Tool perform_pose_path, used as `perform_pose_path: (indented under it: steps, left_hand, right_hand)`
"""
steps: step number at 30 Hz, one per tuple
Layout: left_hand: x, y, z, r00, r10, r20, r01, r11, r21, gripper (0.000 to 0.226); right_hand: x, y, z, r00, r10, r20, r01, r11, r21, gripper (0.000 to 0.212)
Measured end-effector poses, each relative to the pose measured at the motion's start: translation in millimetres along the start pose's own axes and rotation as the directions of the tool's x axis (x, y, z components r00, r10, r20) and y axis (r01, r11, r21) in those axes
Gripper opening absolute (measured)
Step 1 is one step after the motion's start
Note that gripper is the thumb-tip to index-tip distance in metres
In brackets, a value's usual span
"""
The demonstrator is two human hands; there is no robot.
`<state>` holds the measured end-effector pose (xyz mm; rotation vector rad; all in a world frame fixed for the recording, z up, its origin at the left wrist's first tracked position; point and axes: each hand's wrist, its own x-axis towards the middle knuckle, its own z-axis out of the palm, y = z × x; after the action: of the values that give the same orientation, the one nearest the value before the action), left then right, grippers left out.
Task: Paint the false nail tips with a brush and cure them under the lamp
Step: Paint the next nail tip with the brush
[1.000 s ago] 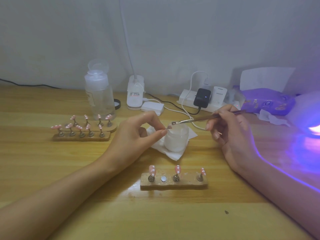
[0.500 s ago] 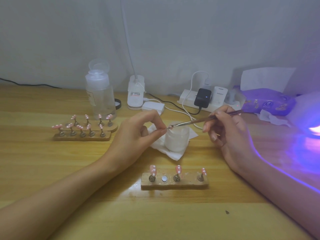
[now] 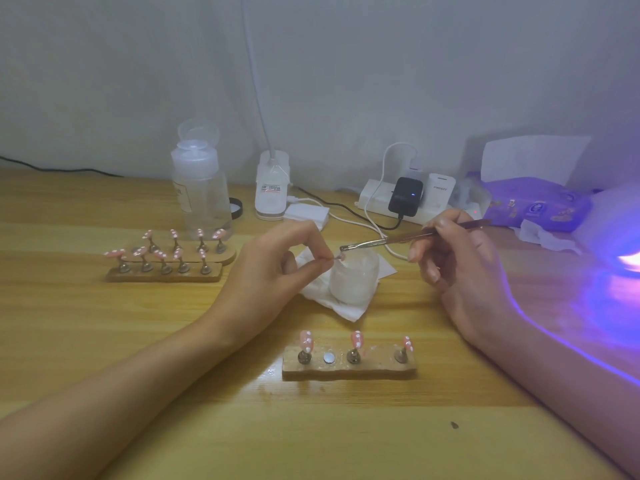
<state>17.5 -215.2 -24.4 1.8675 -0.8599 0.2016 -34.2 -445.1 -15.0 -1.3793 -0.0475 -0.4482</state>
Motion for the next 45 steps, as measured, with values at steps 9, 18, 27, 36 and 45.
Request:
perform_pose_path:
  steps: [9,18,27,36,45]
  left_hand:
    - [-0.6,0.5,-0.1,1.000,-0.003,-0.003,0.003,1.000,-0.002,0.012]
    - [-0.1,0.3,-0.2,1.000,-0.015,0.001,0.015,1.000,0.002,0.011]
    - [-0.6,0.1,-0.2,1.000,-0.016,0.004,0.016,1.000,-0.022,0.012]
    - [-0.7,0.7,-0.4,1.000,-0.011,0.002,0.011,1.000,-0.022,0.013]
    - [-0.9,1.0,-0.6,1.000,-0.031,-0.005,0.031,0.999,-0.029,0.010]
  right_hand:
    - [-0.4,-0.3,-0.2,1.000,-0.011,-0.005,0.012,1.000,0.009,0.026]
    - [-0.2,-0.1,-0.6,0.999,-0.025,-0.019,0.025,1.000,-0.003,0.025]
    - [0.1,0.0,-1.0,0.999,-0.035,-0.020,0.035,0.999,0.003,0.024]
    - [1.3,-0.5,-0.1,0.999,-0.010,-0.034,0.010,1.000,0.013,0.029]
    - [1.1,0.1,-1.1,1.000,-0.013,-0.018,0.013,1.000,0.027,0.028]
